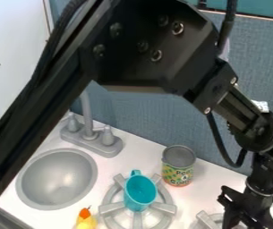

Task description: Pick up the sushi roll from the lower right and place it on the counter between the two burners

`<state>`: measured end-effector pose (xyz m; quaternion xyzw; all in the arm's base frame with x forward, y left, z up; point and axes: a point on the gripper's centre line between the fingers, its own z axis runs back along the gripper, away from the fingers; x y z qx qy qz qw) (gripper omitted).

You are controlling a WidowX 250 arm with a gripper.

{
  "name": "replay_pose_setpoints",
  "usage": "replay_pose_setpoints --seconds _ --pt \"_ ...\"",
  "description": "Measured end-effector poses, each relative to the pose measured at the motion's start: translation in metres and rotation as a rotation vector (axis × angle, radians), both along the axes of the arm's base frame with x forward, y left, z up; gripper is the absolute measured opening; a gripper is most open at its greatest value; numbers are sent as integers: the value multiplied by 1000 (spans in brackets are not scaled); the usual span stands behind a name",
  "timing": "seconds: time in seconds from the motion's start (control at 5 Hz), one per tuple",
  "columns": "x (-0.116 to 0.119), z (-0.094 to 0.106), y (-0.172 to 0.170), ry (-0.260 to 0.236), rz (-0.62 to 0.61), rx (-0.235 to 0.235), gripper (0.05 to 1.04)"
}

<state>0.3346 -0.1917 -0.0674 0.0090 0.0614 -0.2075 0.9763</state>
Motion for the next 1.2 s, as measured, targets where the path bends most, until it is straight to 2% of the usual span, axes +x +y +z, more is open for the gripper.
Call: replay_pose_setpoints --seconds 0.2,0.6,0.8,1.0,1.2 --pt "9 31 6 -66 64 -12 486" --pt "42 39 70 -179 399 64 486" --pt "55 24 75 -170 436 109 486" --pt "69 3 67 -113 433 119 486" --pt "71 -14 65 -39 419 155 486"
